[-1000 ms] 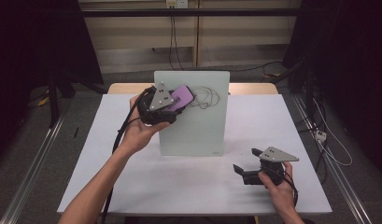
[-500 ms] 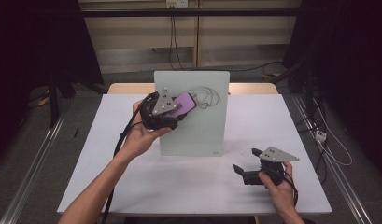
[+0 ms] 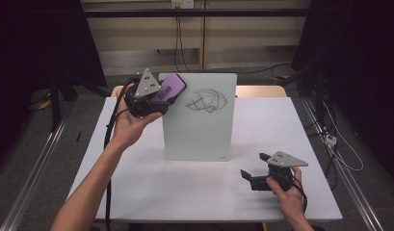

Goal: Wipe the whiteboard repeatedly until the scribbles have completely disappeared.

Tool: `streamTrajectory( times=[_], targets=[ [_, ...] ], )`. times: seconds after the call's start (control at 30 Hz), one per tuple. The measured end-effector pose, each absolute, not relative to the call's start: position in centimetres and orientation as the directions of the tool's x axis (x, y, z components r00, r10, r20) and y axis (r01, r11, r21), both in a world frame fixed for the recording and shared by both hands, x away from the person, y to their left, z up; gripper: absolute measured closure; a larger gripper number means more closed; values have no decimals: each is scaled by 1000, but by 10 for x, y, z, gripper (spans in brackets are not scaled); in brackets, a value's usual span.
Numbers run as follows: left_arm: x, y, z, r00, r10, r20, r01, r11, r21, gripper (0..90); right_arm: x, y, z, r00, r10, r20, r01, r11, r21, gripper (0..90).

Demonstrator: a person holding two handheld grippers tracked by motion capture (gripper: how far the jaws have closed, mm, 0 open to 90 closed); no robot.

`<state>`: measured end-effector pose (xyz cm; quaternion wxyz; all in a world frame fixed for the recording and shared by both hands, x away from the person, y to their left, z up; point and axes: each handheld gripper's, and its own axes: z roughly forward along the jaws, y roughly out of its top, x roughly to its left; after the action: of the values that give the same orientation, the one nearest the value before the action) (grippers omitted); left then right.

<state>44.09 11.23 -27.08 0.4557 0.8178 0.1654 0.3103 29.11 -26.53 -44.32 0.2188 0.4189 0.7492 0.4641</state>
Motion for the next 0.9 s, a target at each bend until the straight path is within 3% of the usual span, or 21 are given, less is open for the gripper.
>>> streamTrajectory(
  times=[0.5, 0.9],
  targets=[
    [430, 96, -297, 780, 507, 367, -4, -582, 813, 411, 291, -264, -443, -554, 830, 61, 426, 220, 878, 55],
    [412, 65, -339, 847, 409, 339, -4, -633, 774, 411, 291, -265, -443, -555, 830, 59, 424, 221, 878, 55]
  ],
)
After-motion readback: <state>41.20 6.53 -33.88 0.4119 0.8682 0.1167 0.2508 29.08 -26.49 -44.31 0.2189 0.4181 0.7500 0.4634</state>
